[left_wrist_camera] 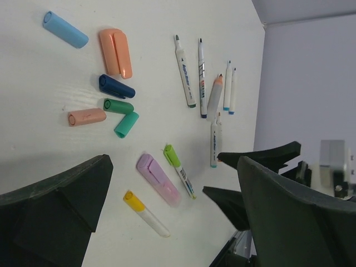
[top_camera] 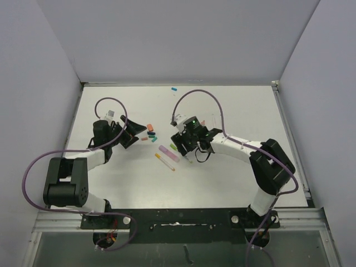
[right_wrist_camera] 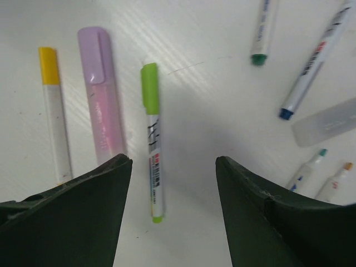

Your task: Open the pen caps

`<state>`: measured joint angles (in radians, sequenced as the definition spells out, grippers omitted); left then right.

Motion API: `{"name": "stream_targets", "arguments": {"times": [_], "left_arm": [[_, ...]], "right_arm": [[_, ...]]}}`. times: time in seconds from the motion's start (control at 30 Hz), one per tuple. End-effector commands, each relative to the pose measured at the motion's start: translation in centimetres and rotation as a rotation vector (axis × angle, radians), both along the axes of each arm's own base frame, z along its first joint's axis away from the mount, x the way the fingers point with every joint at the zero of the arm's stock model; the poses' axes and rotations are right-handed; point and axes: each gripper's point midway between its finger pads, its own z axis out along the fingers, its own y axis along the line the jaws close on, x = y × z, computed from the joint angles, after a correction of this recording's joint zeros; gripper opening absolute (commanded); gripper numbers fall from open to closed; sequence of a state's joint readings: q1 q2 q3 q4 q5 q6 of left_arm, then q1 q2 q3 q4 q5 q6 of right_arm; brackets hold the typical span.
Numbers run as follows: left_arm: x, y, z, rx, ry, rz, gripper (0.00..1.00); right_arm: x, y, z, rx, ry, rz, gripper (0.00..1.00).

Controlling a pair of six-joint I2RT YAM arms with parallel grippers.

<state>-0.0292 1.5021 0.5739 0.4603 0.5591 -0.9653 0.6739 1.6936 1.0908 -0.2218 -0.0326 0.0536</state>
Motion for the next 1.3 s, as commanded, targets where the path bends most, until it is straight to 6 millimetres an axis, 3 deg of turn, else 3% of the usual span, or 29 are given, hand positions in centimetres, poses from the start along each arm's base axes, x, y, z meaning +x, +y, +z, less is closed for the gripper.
{"name": "stream_targets", "arguments": {"times": [0.0,0.27,1.0,1.27], "left_arm": [[0.7,-0.3,4.4,0.010,-0.118,-0.030,0.98],[0.4,-0.4,4.7,0.032,-0.115,-0.041,0.98],[0.6,-0.7,4.4,0.020,-0.111,-0.054,0.98],[0.5,-0.9,4.8,0.025,-0.119,-0.065,0.98]], "right_arm": [[-0.8,2.1,0.0,-0.039,-0.022,0.053,0.62],[-2.2,3.2,-2.3,-0.083,0.013,0.080,0.56],[-2.1,2.6,-4.1,-0.123,0.043,0.083,0.45],[-2.0,2.8,-5.0,-0.062,0.124,0.086,0.32]]}}
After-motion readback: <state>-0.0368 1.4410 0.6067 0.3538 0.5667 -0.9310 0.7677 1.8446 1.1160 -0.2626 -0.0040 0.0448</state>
